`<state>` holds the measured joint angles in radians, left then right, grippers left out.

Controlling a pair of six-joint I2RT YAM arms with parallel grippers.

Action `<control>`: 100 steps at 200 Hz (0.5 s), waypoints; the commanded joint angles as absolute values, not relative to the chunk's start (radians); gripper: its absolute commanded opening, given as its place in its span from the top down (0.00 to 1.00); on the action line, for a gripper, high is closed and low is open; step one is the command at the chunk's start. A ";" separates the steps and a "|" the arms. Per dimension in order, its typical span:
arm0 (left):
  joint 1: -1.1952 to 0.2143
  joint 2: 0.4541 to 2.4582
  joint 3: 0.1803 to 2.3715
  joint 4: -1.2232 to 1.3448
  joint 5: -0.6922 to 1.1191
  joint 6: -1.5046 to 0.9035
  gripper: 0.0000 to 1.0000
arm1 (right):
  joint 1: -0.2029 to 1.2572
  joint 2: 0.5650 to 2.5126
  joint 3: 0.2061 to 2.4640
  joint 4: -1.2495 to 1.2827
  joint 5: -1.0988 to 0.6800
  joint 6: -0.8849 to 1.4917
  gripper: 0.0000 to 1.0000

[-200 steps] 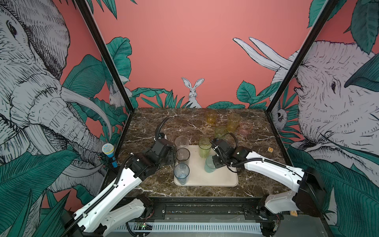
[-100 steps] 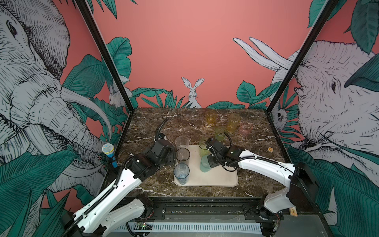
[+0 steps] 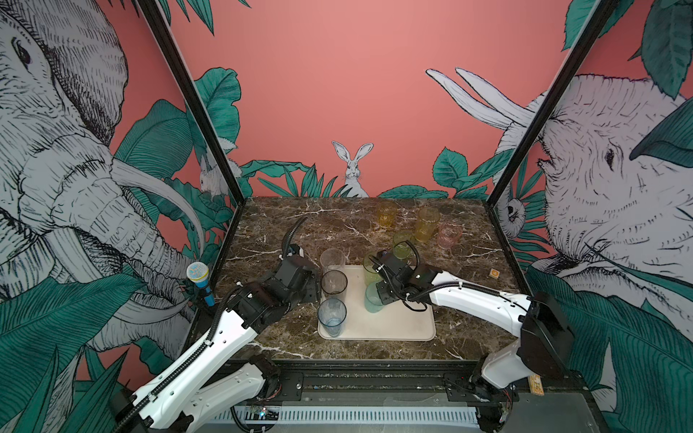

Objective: Place the glasses into the tray
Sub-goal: Place the glass on the tray.

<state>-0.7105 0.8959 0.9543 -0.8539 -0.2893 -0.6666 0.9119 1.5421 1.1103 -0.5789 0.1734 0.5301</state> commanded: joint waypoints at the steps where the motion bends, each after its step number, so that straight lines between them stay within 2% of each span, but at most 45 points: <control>1: -0.707 0.882 0.942 -0.856 -0.301 -0.683 0.29 | 0.919 1.560 1.143 -0.560 0.193 0.532 1.00; 41: -0.707 0.883 0.941 -0.856 -0.301 -0.682 0.29 | 0.919 1.578 1.158 -0.566 0.195 0.534 0.85; 100: -0.707 0.881 0.929 -0.854 -0.296 -0.689 0.29 | 0.919 1.585 1.182 -0.592 0.193 0.540 0.74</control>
<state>-0.7105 0.8951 0.9485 -0.8536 -0.2890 -0.6670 0.9119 1.5764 1.1530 -0.5728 0.1795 0.5323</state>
